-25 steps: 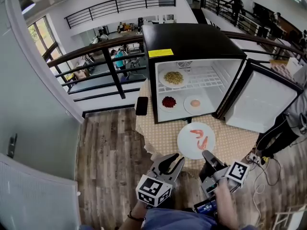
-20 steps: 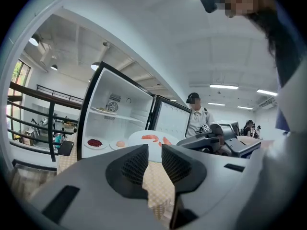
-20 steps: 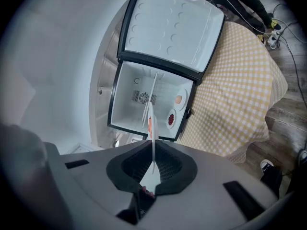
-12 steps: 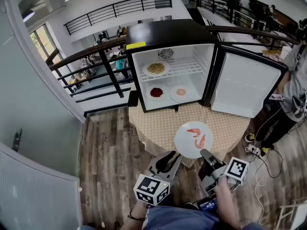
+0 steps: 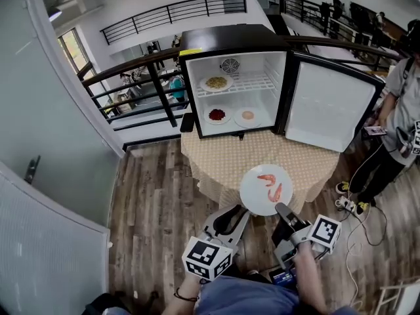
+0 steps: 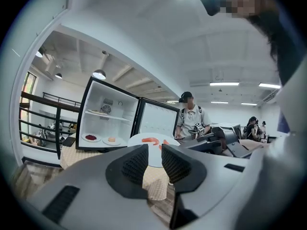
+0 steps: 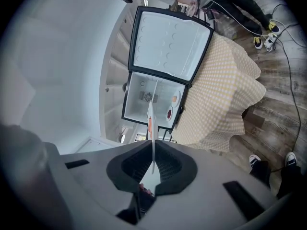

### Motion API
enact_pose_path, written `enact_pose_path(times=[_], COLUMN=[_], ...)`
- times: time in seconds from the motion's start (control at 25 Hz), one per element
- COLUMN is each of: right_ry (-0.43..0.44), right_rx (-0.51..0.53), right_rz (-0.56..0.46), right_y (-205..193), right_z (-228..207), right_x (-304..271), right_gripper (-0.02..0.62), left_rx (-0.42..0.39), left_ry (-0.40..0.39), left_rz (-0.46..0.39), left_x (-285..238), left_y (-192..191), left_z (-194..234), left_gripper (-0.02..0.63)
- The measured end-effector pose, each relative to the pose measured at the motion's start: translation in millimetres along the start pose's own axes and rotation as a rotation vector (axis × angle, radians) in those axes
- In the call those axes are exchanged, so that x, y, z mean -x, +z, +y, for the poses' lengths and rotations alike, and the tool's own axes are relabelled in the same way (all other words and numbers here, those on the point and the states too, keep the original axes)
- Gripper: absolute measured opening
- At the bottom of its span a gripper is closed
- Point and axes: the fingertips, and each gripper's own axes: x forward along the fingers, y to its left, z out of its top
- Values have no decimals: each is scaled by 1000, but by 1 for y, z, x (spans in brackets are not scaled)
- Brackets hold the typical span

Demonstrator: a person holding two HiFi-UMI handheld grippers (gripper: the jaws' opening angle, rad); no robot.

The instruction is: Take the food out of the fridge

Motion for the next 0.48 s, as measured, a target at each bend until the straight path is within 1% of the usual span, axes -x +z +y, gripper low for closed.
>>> enact_pose_path(times=[0.2,0.48], right_ry=[11,26], right_rx=[2,14], right_rz=[8,-3], right_y=[-15,-19], right_z=[-2,1], right_x=[24,40], right_gripper=[26,26], left_rx=[-9,-22], left_ry=[3,-9], left_rz=[-3,-11], left_x=[18,27], left_y=[-7,-10], left_z=[-23,-39], left_gripper=[87,87])
